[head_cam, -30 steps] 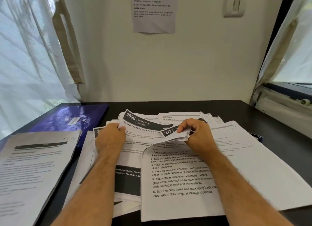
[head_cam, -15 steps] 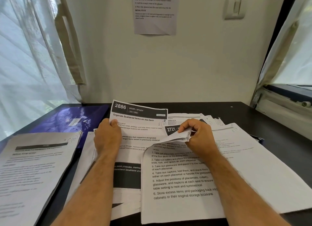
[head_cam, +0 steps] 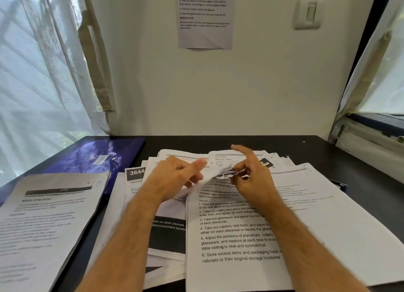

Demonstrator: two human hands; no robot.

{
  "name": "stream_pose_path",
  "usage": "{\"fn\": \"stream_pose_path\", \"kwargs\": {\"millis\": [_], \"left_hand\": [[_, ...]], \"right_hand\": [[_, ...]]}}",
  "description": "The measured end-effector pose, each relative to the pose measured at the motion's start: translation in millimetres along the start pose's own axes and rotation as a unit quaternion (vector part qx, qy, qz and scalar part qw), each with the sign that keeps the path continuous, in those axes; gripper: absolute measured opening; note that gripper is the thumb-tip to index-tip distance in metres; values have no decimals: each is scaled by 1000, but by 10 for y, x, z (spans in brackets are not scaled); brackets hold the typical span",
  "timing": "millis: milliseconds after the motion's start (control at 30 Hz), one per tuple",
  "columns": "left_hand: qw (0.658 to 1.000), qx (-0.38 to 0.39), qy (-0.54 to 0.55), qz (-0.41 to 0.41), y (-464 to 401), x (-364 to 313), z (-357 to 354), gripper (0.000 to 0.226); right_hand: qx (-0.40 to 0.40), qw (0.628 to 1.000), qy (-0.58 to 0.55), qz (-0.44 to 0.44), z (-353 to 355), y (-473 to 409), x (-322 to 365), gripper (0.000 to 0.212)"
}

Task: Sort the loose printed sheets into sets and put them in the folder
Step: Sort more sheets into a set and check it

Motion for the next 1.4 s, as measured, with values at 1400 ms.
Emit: {"fn": "stream_pose_path", "kwargs": {"millis": [1400], "left_hand": [[877, -480, -29, 21, 65, 68, 1381, 31]], "right_hand": [[-58, 995, 24, 78, 105, -166, 484, 27]]}}
Point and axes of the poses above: each hand's wrist, its own y-axis away from the middle knuckle, its own z-axis out of the back of the hand, x = y × z, the point moved 10 cm from there along -y, towards the middle knuckle, and after that the axes turned 11 degrees about -x, right-handed, at the moved point
